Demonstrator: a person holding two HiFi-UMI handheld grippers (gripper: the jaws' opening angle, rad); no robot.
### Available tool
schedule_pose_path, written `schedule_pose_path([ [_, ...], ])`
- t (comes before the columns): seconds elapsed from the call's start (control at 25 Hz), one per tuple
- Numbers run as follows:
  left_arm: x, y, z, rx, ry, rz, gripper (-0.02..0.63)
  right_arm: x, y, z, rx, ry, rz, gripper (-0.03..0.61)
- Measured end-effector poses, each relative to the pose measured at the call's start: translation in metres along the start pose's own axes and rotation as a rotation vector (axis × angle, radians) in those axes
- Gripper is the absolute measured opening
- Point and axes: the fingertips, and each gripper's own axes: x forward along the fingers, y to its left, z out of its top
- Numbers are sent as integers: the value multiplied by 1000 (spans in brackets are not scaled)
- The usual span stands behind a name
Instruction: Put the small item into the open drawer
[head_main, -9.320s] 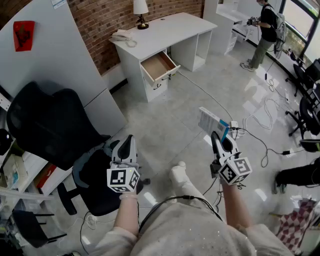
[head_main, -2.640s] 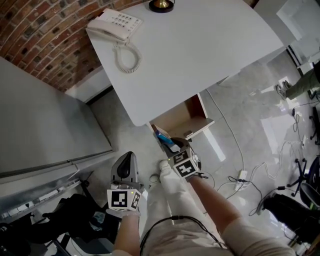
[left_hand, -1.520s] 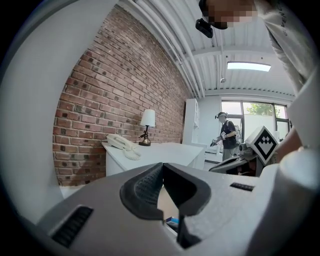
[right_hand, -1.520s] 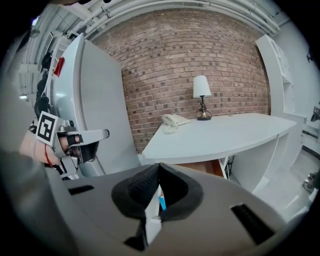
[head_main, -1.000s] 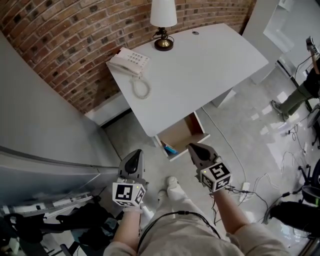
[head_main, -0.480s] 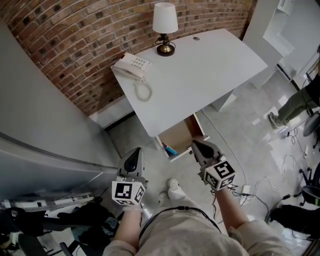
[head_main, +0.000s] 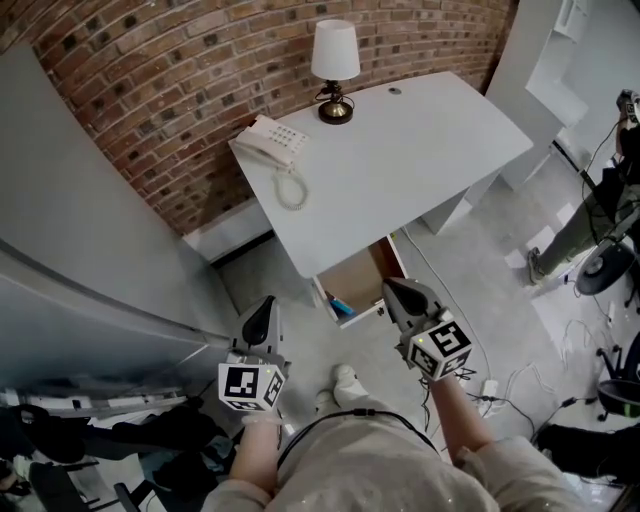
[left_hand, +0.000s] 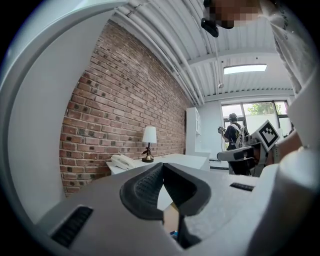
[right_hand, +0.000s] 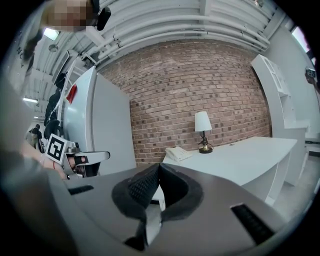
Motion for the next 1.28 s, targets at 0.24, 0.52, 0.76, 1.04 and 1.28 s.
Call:
schedule_pose_path([
  [0.24, -9, 5, 11, 22, -22, 9, 5, -3, 5, 12, -3, -25, 6, 5],
  [0.52, -16, 17, 21, 14, -36, 33, 6, -4, 7, 22, -10, -46, 6, 5],
  [0.76, -19, 21, 29, 28, -49, 38, 6, -4, 9, 29, -3, -68, 7, 5],
  [1.04, -18, 27, 33, 34, -54, 41, 5, 3, 12, 35, 3, -86, 19, 5],
  [1.28, -14, 34, 34, 32, -55, 48, 5, 11, 12, 37, 5, -90, 25, 5],
])
